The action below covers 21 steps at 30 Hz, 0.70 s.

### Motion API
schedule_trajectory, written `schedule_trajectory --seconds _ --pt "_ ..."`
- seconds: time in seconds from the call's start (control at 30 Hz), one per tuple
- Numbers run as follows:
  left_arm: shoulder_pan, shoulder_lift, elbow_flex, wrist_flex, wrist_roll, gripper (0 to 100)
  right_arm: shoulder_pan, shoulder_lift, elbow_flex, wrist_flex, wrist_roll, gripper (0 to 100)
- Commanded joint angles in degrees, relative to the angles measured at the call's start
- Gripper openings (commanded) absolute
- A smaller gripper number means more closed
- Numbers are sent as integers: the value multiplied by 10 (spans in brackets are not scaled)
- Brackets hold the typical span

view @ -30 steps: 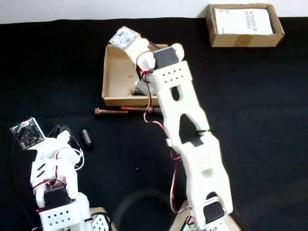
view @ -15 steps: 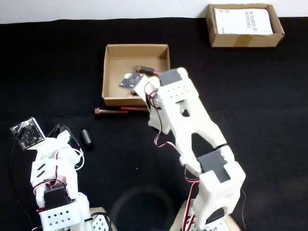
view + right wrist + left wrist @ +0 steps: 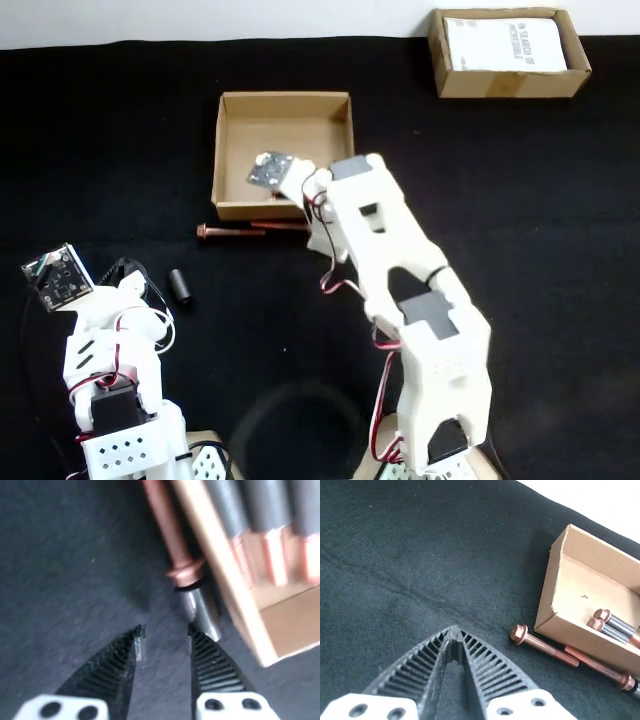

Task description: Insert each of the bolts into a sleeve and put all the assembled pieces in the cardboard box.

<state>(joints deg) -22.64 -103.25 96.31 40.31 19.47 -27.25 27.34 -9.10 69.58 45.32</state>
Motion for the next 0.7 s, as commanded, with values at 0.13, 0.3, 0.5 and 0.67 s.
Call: schedule_trajectory --seconds 0.13,0.3,0.5,0.67 --pt "6 -7 8 3 -4 21 7 71 -168 31 13 113" --pt "6 -7 8 3 -4 21 9 128 -273 89 32 113" --pt "6 -7 8 4 -4 21 15 217 -353 111 32 113" --pt "6 -7 8 4 -4 21 21 289 -415 109 32 113"
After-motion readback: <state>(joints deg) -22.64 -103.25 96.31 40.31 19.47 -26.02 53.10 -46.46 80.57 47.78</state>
